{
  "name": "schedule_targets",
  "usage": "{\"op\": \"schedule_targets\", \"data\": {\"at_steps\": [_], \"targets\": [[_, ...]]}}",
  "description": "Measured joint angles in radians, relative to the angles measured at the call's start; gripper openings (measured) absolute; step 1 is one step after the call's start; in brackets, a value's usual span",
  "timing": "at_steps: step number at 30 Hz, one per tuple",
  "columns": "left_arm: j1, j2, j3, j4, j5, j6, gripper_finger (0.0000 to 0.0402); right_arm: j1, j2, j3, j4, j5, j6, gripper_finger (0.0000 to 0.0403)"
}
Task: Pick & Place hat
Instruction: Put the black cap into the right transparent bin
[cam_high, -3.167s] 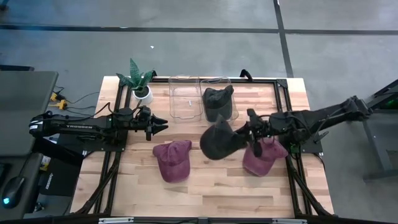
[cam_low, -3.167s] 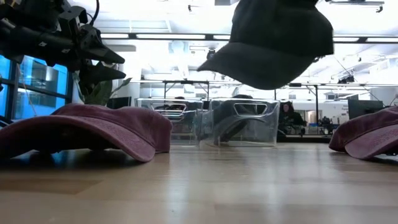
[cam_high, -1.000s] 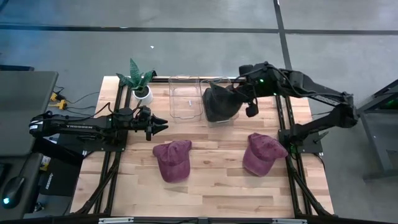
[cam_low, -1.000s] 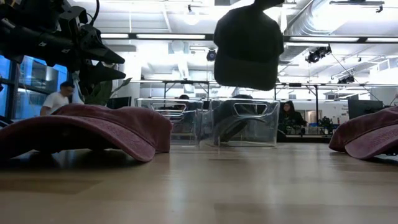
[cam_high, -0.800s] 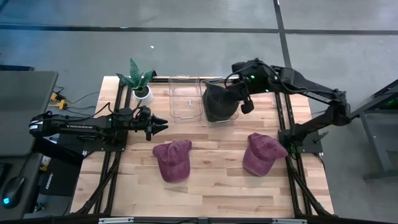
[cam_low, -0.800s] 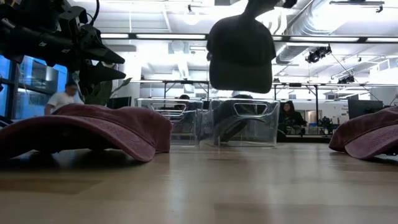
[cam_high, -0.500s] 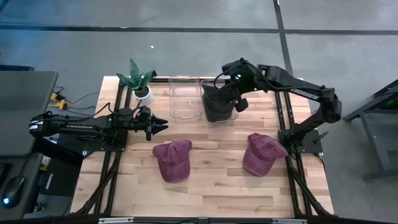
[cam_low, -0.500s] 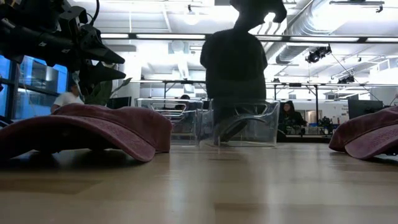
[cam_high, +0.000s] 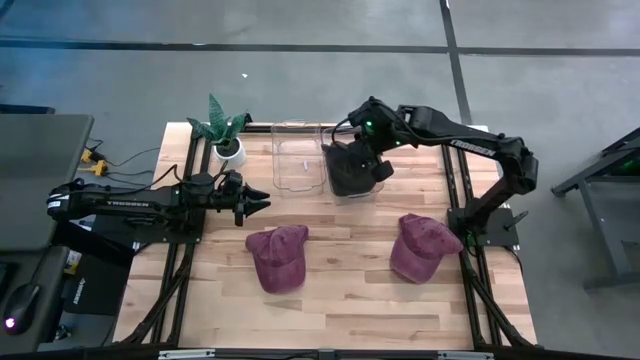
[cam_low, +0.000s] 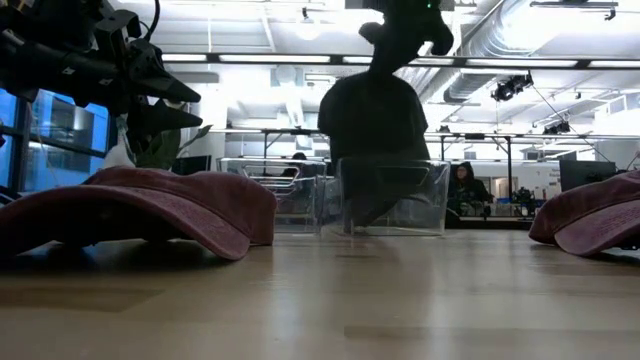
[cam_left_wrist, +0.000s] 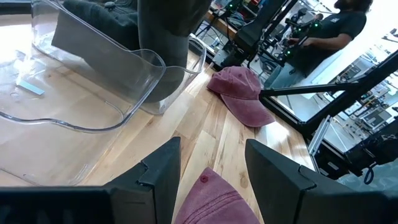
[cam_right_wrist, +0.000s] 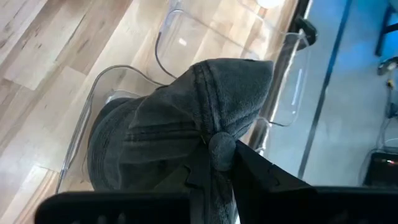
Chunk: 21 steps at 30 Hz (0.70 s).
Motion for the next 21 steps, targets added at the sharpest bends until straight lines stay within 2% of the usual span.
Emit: {"op": "schedule_targets", "data": {"at_steps": [21], "targets": [[0.000,0.000,0.000,0.000,0.000,0.000,0.0172,-0.080,0.119,-0.001,0.014,-0.040,0.062,0.0036]]}}
